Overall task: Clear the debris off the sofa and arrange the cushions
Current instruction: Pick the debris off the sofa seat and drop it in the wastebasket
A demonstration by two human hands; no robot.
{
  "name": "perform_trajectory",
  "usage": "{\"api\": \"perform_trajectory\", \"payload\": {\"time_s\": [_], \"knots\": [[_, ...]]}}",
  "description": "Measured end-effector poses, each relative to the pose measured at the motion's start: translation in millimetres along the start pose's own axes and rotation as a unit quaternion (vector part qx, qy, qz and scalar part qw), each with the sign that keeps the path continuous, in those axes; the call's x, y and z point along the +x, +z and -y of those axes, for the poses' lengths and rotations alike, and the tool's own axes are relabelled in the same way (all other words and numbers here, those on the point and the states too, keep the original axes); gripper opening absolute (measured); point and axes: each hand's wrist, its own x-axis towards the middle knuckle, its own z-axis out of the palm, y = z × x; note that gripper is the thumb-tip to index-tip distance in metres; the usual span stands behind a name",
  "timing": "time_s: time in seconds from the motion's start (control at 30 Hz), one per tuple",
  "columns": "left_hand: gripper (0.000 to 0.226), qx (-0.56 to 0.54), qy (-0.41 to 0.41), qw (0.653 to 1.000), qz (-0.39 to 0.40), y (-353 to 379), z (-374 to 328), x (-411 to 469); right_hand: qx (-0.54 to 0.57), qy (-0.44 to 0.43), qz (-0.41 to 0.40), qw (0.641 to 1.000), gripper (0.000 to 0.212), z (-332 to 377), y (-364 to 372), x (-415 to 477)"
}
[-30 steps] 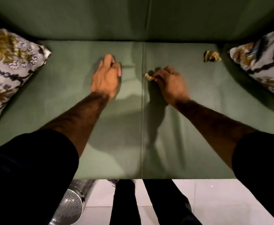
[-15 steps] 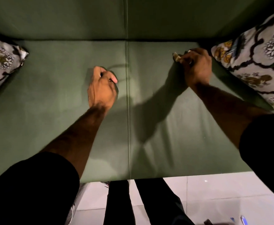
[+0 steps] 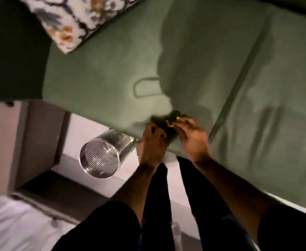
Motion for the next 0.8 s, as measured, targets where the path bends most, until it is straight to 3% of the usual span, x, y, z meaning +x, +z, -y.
{"api": "perform_trajectory", "payload": {"time_s": [0.13,0.27,0.37,0.43,0.53,0.63,0.8], "knots": [[0.028,0.035,-0.045,0.996,-0.061,-53,96,-33,0.029,-0.043,0.095,0.994,0.016,76,77,-28],[0.029,0.041,-0.13,0.984,-0.114,-101,171,-47,0.037,-0.079,0.186,0.979,0.018,139,141,-48],[0.031,0.028,-0.179,0.977,-0.11,-119,218,-49,0.048,-0.106,0.229,0.966,0.017,173,185,-58],[0.039,0.031,-0.211,0.973,-0.09,-123,244,-51,0.036,-0.09,0.279,0.955,0.026,185,216,-65],[0.054,0.022,-0.24,0.968,-0.065,-117,271,-61,0.014,-0.045,0.387,0.921,0.06,188,246,-76],[0.059,-0.006,-0.274,0.96,-0.058,-105,282,-84,-0.023,-0.044,0.379,0.924,0.076,179,251,-91],[0.065,-0.004,-0.256,0.963,-0.085,-102,243,-126,-0.093,-0.102,0.326,0.935,0.066,169,184,-110]]}}
